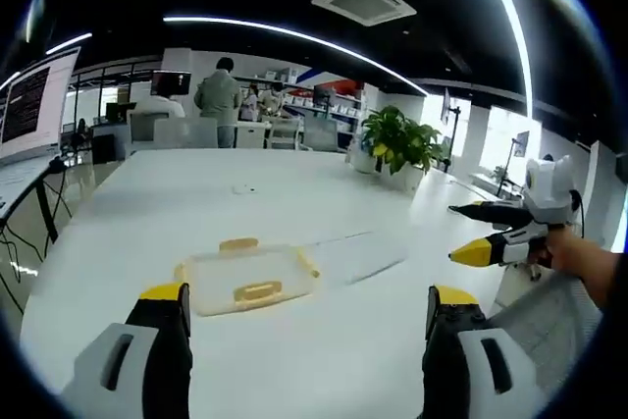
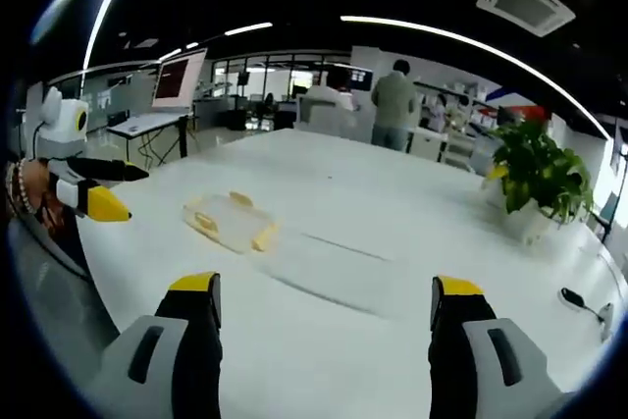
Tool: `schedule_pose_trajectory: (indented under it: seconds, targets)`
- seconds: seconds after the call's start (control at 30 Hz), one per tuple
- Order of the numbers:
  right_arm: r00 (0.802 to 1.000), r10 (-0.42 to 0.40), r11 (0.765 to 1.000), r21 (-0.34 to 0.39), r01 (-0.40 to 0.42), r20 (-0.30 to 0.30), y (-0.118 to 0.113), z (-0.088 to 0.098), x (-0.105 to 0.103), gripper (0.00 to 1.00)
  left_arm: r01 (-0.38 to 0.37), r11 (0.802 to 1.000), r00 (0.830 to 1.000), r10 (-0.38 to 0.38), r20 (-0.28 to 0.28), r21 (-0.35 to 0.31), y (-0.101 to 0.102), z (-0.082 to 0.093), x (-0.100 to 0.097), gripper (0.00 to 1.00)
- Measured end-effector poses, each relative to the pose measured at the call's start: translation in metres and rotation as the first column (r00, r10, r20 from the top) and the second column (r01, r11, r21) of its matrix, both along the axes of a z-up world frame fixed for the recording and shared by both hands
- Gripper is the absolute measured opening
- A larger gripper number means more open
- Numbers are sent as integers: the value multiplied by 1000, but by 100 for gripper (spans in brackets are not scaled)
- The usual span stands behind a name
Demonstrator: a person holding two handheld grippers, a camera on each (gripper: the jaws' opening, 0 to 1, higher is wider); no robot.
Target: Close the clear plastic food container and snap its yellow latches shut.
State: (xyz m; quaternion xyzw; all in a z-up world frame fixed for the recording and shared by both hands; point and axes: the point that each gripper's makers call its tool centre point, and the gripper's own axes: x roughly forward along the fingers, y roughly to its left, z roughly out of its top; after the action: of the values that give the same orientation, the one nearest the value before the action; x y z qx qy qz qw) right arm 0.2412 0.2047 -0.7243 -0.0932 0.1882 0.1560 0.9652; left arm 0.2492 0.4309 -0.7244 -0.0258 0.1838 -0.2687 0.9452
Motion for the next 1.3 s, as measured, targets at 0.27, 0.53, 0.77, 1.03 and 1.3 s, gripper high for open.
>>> schedule_pose_trajectory:
  seconds: [0.27, 0.53, 0.77, 1.03, 1.3]
  targets:
    - [1000, -7, 1000, 0, 7, 2, -1, 1, 0, 86, -9, 1000, 1000, 9, -10, -6, 2, -1, -1, 98]
    - [1000, 3, 1000, -7, -3, 0, 0, 0, -1, 86, -10, 1000, 1000, 10, -14, 3, 3, -3, -3, 96]
    - [1000, 14, 1000, 2, -14, -9, 3, -2, -1, 84, 3, 1000, 1000, -3, -25, 20, 1, -6, -4, 95]
    - [1000, 7, 1000, -2, -7, 0, 1, -1, -1, 84, 19, 999, 999, -18, -35, 46, 0, -10, -4, 95]
    - [1000, 12, 1000, -13, -13, -16, 3, -4, -1, 84, 23, 998, 999, -22, -36, 52, 1, -11, -4, 94]
